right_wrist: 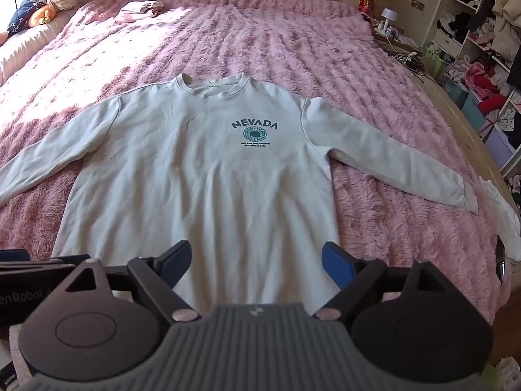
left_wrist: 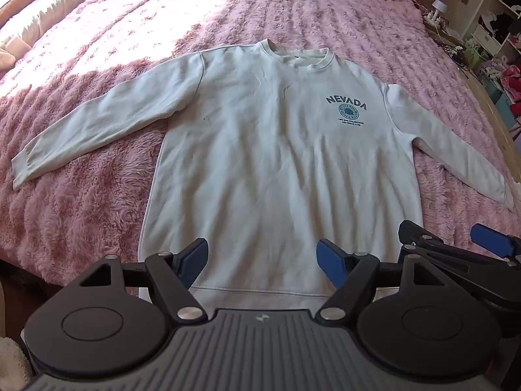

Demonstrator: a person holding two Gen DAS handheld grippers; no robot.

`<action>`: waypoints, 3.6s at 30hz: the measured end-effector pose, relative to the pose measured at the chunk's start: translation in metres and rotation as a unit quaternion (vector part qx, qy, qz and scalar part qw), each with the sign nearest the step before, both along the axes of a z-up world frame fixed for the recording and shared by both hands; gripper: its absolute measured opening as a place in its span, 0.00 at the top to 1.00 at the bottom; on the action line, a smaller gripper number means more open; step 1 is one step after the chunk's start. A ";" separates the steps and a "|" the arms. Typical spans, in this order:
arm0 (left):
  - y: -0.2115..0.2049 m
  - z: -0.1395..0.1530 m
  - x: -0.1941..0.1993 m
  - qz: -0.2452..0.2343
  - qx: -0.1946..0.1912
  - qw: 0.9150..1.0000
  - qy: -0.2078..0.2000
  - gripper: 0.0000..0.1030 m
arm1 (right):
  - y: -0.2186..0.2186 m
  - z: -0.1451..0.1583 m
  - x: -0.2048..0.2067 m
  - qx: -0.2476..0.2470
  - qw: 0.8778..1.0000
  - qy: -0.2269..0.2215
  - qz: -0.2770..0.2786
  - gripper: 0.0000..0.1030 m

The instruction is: Fold small clothes

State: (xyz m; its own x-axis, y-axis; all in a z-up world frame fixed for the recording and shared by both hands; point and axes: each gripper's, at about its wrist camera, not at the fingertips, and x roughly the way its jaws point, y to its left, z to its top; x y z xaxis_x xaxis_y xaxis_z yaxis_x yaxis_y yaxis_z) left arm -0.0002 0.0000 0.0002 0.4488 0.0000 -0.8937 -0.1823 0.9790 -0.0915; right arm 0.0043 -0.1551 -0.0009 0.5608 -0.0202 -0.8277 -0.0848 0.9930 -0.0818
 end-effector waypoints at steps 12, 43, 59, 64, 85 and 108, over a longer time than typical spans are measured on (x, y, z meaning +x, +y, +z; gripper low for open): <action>-0.003 -0.006 0.002 0.000 -0.002 1.000 0.009 0.14 | 0.000 0.001 -0.002 0.001 1.000 0.002 -0.001 0.19; 0.001 -0.006 -0.001 0.001 -0.001 1.000 0.013 0.14 | 0.000 0.000 -0.003 0.003 1.000 0.001 0.000 0.19; 0.002 -0.006 0.000 0.003 -0.003 1.000 0.015 0.14 | 0.001 0.000 -0.003 0.002 1.000 0.004 -0.001 0.19; 0.002 -0.006 0.000 0.003 -0.004 1.000 0.015 0.14 | 0.001 0.001 -0.003 0.003 1.000 0.005 -0.001 0.19; 0.000 -0.003 0.002 -0.001 0.000 1.000 0.014 0.14 | 0.000 0.004 -0.004 0.001 1.000 0.001 -0.003 0.19; -0.031 -0.011 0.046 -0.069 -0.090 0.992 -0.058 0.14 | -0.116 -0.017 0.029 0.055 0.989 -0.093 -0.100 0.20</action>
